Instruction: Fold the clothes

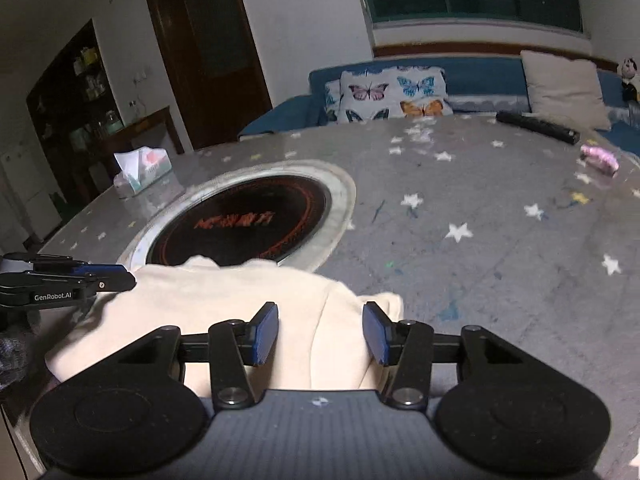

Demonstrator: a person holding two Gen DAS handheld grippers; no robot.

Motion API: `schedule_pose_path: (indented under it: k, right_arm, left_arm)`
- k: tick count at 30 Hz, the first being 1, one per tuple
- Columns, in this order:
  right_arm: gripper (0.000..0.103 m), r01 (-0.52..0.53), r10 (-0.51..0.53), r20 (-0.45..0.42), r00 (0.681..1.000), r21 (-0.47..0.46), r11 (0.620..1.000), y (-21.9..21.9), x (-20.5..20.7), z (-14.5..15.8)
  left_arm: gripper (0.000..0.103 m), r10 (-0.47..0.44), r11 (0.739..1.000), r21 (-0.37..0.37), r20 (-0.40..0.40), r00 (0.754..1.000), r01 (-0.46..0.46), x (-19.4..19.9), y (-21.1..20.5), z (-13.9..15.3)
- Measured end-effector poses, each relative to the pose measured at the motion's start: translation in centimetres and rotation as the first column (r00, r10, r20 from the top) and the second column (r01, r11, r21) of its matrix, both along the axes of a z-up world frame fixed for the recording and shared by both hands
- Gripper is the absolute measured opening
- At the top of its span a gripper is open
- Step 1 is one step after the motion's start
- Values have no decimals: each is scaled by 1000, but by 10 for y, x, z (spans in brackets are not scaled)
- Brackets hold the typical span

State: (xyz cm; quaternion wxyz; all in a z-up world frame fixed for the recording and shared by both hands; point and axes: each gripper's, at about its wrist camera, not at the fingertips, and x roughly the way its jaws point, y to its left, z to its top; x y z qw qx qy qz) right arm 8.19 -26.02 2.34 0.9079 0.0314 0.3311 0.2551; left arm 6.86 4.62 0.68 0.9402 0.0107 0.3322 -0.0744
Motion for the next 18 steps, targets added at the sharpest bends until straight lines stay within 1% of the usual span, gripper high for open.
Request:
schedule_pose_path:
  k: [3, 5, 7, 9, 11, 12, 14, 15, 16, 18]
  right_arm:
    - [49, -3, 3, -20, 1000, -4, 1000, 1, 7, -5]
    - [48, 3, -3, -29, 1000, 3, 1000, -1, 8, -8]
    - [48, 10, -10, -14, 1000, -13, 1000, 0, 3, -2]
    - [50, 13, -13, 9, 1000, -37, 999, 3, -2, 4]
    - [54, -3, 6, 38, 999, -63, 998, 9, -10, 10]
    - [55, -20, 23, 48, 999, -69, 997, 12, -14, 13]
    - [56, -62, 67, 65, 996, -76, 995, 21, -23, 19]
    - [58, -86, 92, 74, 993, -84, 993, 27, -28, 22]
    - [59, -111, 119, 84, 989, -93, 989, 34, -33, 24]
    - [60, -164, 176, 100, 979, -114, 980, 48, -42, 27]
  left_arm:
    - [24, 10, 1000, -6, 5, 1000, -10, 0, 2, 1]
    - [28, 23, 1000, -6, -1, 1000, -23, 1, 4, 0]
    - [37, 37, 999, -6, -8, 999, -37, 1, 7, -2]
    - [39, 50, 999, -9, -10, 999, -51, 1, 10, -2]
    - [51, 66, 998, -23, 3, 998, -66, -4, 15, 3]
    - [59, 75, 997, -30, 8, 997, -75, -7, 17, 5]
    - [64, 95, 995, -41, 13, 995, -94, -11, 23, 9]
    - [69, 106, 993, -45, 14, 994, -106, -13, 26, 10]
    - [77, 122, 992, -45, 15, 992, -121, -15, 29, 11]
    - [85, 156, 987, -44, 16, 988, -155, -19, 35, 14]
